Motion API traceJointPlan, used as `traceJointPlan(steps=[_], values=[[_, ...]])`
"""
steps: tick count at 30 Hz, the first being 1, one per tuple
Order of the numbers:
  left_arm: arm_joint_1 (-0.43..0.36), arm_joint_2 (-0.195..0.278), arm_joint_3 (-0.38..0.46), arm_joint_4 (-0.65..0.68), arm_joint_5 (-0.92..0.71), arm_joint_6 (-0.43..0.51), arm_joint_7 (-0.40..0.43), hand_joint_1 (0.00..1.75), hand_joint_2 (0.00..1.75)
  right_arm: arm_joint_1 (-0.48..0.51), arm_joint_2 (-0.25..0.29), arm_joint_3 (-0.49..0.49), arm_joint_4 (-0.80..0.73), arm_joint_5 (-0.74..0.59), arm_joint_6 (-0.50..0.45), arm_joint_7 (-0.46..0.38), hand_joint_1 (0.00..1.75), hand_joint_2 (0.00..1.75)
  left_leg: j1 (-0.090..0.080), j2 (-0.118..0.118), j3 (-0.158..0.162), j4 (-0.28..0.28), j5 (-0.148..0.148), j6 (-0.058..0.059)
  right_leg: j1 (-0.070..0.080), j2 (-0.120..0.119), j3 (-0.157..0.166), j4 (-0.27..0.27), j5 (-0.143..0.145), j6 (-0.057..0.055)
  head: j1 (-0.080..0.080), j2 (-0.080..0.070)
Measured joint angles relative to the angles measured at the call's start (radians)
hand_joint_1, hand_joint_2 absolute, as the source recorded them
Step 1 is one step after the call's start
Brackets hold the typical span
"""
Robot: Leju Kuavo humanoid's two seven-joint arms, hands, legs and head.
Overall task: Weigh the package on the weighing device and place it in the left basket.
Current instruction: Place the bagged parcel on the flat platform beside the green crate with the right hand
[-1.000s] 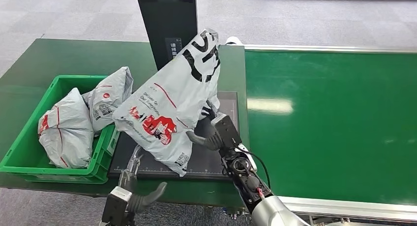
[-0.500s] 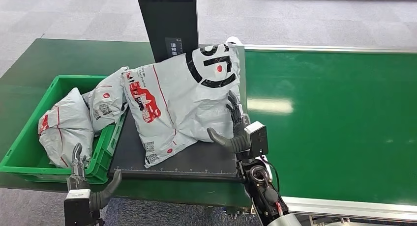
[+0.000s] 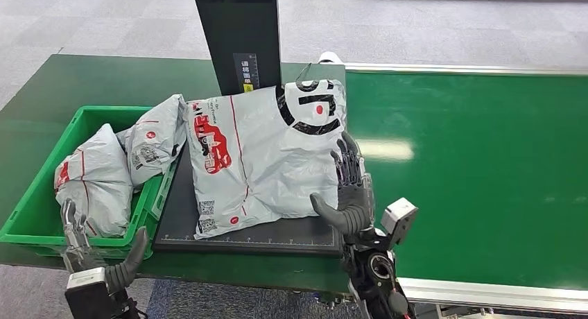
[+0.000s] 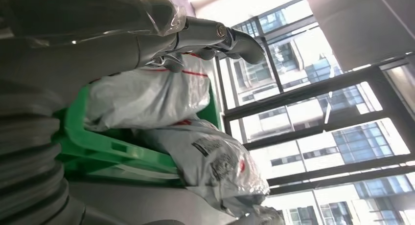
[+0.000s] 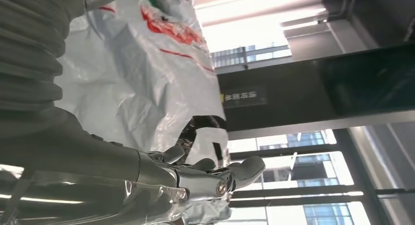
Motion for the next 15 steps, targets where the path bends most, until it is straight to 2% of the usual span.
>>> traceJointPlan(steps=[5, 10, 15], values=[[-0.038, 0.012, -0.045, 0.026, -0.047, 0.013, 0.025, 0.0, 1.75, 0.062, 0.003, -0.019, -0.096, 0.015, 0.015, -0.001, 0.0, 1.75, 0.0, 0.0, 0.0, 0.0, 0.0, 0.0, 0.0, 0.0, 0.0, 0.0, 0.0, 0.0, 0.0, 0.0], [-0.069, 0.021, -0.109, 0.054, -0.168, 0.029, 0.091, 0.0, 1.75, 0.101, 0.013, -0.041, -0.162, 0.115, -0.053, -0.002, 0.0, 1.75, 0.0, 0.0, 0.0, 0.0, 0.0, 0.0, 0.0, 0.0, 0.0, 0.0, 0.0, 0.0, 0.0, 0.0], [-0.114, 0.034, -0.18, 0.106, -0.307, 0.052, 0.165, 0.0, 1.75, 0.137, 0.022, -0.066, -0.204, 0.154, -0.077, -0.002, 0.0, 1.75, 0.0, 0.0, 0.0, 0.0, 0.0, 0.0, 0.0, 0.0, 0.0, 0.0, 0.0, 0.0, 0.0, 0.0]])
